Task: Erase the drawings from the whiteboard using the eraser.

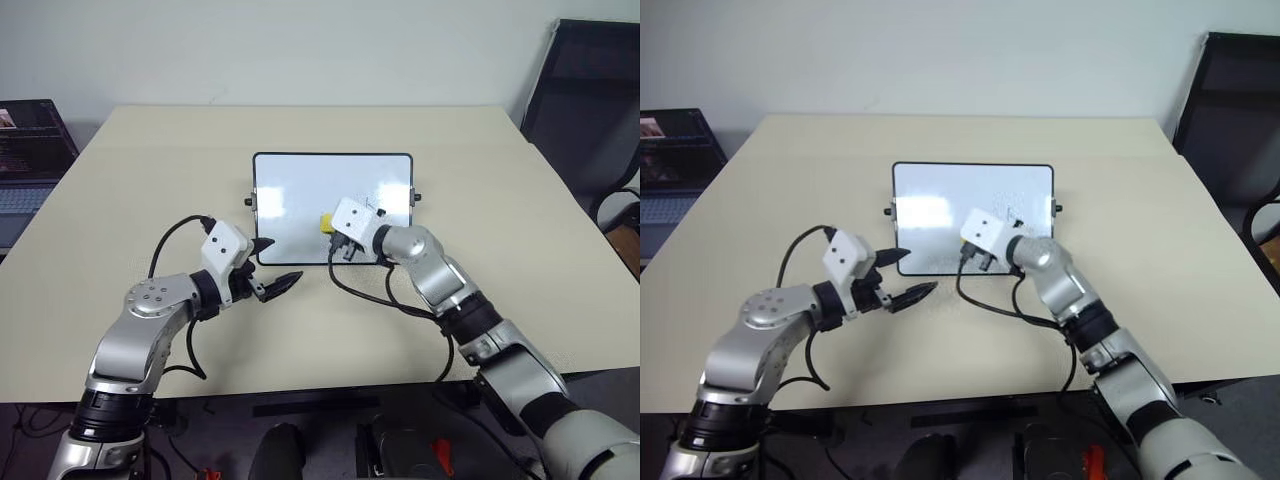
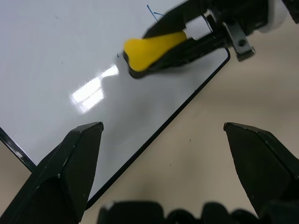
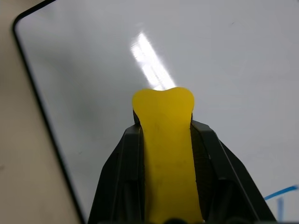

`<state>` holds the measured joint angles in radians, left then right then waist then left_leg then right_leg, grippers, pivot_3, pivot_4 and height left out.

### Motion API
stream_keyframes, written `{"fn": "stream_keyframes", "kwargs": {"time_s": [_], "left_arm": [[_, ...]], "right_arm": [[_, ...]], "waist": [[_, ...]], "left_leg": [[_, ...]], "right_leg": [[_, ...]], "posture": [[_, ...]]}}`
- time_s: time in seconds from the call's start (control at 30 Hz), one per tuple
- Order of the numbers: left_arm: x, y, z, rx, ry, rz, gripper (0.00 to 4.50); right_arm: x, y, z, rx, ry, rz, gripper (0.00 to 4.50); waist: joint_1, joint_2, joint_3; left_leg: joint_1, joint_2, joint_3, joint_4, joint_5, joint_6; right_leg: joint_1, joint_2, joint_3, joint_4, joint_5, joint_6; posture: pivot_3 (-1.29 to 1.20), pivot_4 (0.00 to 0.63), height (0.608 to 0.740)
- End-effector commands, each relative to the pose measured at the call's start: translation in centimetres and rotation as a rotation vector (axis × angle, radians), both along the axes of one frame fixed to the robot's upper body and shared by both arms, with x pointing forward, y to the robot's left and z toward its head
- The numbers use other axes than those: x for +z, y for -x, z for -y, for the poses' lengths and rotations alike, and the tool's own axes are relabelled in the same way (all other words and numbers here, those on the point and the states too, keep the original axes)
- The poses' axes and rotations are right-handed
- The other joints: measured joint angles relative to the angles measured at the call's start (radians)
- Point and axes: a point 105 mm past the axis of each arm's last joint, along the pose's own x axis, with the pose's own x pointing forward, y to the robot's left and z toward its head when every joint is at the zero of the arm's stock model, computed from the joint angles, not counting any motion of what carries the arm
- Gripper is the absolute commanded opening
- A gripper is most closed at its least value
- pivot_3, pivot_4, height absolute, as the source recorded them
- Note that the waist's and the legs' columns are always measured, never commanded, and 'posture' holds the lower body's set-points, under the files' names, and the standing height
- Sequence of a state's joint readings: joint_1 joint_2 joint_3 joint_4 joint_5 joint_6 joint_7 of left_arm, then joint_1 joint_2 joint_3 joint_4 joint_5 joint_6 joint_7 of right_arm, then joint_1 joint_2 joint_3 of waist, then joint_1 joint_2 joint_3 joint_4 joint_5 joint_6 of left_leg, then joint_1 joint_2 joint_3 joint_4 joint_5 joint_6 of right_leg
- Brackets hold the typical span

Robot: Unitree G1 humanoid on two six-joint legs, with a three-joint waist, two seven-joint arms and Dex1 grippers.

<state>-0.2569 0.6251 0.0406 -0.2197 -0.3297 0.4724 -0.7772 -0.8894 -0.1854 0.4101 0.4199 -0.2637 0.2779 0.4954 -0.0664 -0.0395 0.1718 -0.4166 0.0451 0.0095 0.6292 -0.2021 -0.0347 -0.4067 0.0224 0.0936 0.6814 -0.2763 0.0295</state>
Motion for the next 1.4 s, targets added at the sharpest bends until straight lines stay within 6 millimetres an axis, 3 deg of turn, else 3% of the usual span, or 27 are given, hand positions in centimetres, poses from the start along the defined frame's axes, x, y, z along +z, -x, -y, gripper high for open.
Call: {"fn": "stream_keyframes", "kwargs": {"time_s": [0.03,0.27,0.43,0.53,0.7,0.83,1.0,1.2,1.4], "left_arm": [[1.0,0.0,0.5,-0.022,0.004,0.040,4.50],[1.1,0.0,0.6,-0.022,0.005,0.039,4.50],[1.2,-0.1,0.9,-0.027,0.007,0.040,4.50],[1.4,-0.3,0.9,-0.031,0.006,0.043,4.50],[1.7,-0.4,1.3,-0.044,0.010,0.052,4.50],[2.2,-0.3,2.0,-0.073,0.014,0.065,4.50],[2.4,-0.5,2.6,-0.115,0.005,0.069,4.50],[2.6,-1.2,3.6,-0.177,-0.004,0.061,4.50],[2.7,-1.8,4.0,-0.195,-0.012,0.063,4.50]], "right_arm": [[1.9,-0.8,0.1,-0.015,-0.011,0.074,0.99],[-1.7,1.0,0.5,0.070,0.102,-0.074,0.99],[-0.1,0.1,1.1,0.000,0.041,-0.015,0.99],[2.3,-0.3,1.7,-0.041,-0.077,0.011,0.99],[4.2,1.5,3.3,-0.027,-0.264,-0.055,0.99],[3.9,4.7,5.1,0.002,-0.370,-0.142,0.99],[1.7,7.3,8.0,-0.067,-0.400,-0.231,0.99],[-0.1,8.2,10.2,-0.181,-0.415,-0.265,0.99],[1.5,7.2,9.8,-0.194,-0.395,-0.129,0.99]], "waist": [[0.001,0.000,0.000],[0.005,0.000,0.000],[0.005,0.000,0.000],[0.006,0.000,0.000],[0.012,0.000,0.000],[0.016,0.000,0.000],[0.014,0.000,0.000],[0.010,0.000,0.000],[0.007,0.000,0.000]], "left_leg": [[0.000,0.000,0.000,0.000,0.000,0.000],[-0.001,-0.001,-0.001,-0.001,-0.001,0.000],[0.000,0.000,-0.001,-0.001,-0.001,0.000],[0.000,0.000,0.000,0.000,-0.001,0.000],[-0.001,-0.001,-0.001,-0.001,-0.001,0.000],[-0.004,-0.001,-0.002,-0.002,-0.002,-0.001],[-0.005,-0.001,-0.003,-0.001,-0.002,-0.001],[-0.003,-0.001,-0.001,-0.001,-0.002,-0.001],[-0.003,-0.002,0.001,0.000,-0.002,-0.001]], "right_leg": [[0.000,0.000,0.000,0.000,0.000,-0.001],[0.000,0.000,0.000,-0.001,0.002,-0.003],[0.000,0.000,0.000,-0.001,0.001,-0.003],[0.000,0.000,0.000,0.000,0.002,-0.003],[0.000,0.000,-0.001,-0.001,0.002,-0.003],[-0.001,0.000,-0.001,-0.002,0.001,-0.003],[-0.002,0.000,-0.002,-0.001,0.000,-0.002],[-0.002,0.001,-0.001,-0.001,-0.002,0.002],[-0.002,0.002,0.001,-0.001,-0.002,0.002]], "posture": [[0.00,0.150,0.740],[0.00,0.150,0.740],[0.00,0.150,0.740],[0.00,0.150,0.740],[0.00,0.150,0.740],[0.00,0.150,0.740],[0.00,0.150,0.740],[0.00,0.150,0.740],[0.00,0.150,0.740]]}}
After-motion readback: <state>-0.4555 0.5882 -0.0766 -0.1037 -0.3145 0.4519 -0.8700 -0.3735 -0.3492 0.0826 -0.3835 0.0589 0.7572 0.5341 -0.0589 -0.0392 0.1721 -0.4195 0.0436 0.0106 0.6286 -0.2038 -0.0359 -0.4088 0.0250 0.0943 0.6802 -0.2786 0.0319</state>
